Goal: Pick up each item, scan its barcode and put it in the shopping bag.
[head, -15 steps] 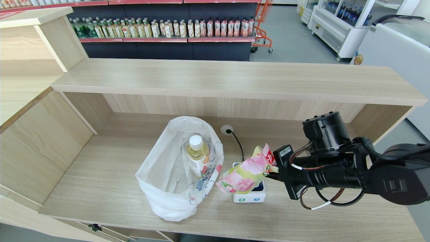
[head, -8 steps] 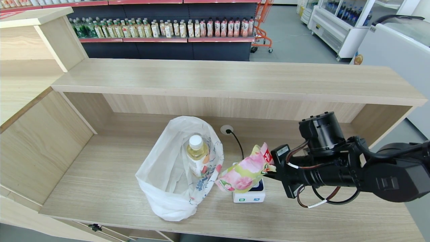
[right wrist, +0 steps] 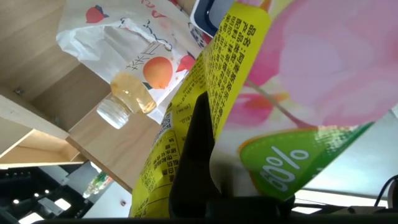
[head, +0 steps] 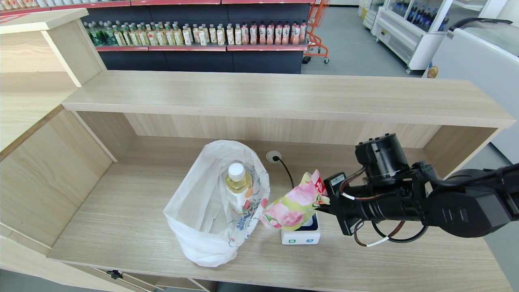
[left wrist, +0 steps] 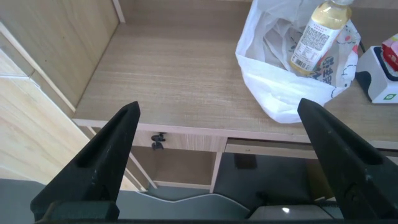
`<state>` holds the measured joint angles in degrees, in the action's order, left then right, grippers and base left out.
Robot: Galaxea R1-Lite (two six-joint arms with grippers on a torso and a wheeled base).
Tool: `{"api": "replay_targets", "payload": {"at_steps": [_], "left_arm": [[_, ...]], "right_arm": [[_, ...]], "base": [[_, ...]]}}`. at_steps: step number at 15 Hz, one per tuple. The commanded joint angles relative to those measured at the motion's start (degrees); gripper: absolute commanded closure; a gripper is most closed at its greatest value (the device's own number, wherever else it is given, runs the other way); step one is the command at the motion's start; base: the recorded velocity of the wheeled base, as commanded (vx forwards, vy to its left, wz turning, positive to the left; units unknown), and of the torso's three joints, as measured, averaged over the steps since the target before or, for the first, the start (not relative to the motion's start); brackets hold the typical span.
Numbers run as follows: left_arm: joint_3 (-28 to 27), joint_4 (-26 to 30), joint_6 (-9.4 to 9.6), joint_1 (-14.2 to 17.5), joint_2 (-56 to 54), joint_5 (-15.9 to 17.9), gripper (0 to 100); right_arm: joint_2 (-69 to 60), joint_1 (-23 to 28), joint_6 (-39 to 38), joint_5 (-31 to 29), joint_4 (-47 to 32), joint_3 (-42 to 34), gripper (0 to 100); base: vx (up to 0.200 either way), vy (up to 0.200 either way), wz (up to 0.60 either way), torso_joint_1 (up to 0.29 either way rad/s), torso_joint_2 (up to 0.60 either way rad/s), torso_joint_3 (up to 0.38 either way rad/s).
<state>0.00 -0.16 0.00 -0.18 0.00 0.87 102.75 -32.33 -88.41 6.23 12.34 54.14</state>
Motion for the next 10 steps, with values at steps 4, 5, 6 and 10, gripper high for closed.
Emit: {"api": "replay_targets", "payload": {"at_steps": [4, 5, 6, 10], "left_arm": [[0.00, -0.02, 0.00, 0.01, 0.09, 0.01, 0], [0.00, -0.02, 0.00, 0.01, 0.09, 0.01, 0], [0.00, -0.02, 0.00, 0.01, 0.09, 0.01, 0], [0.00, -0.02, 0.00, -0.08, 0.09, 0.01, 0]], "right_arm": [[-1.94, -0.19, -0.01, -0.25, -0.47, 1.58, 100], [-1.94, -0.19, -0.01, -0.25, -1.17, 1.50, 100], [-1.77, -0.19, -0.01, -0.25, -2.67, 1.58, 100], [-2.30, -0.37, -0.71, -0.16, -4.34, 1.67, 100]], "base": [[0.000, 0.000, 0.00, 0.000, 0.00, 0.000], [0.000, 0.000, 0.00, 0.000, 0.00, 0.000], [0.000, 0.000, 0.00, 0.000, 0.00, 0.000], [0.000, 0.000, 0.00, 0.000, 0.00, 0.000]]}}
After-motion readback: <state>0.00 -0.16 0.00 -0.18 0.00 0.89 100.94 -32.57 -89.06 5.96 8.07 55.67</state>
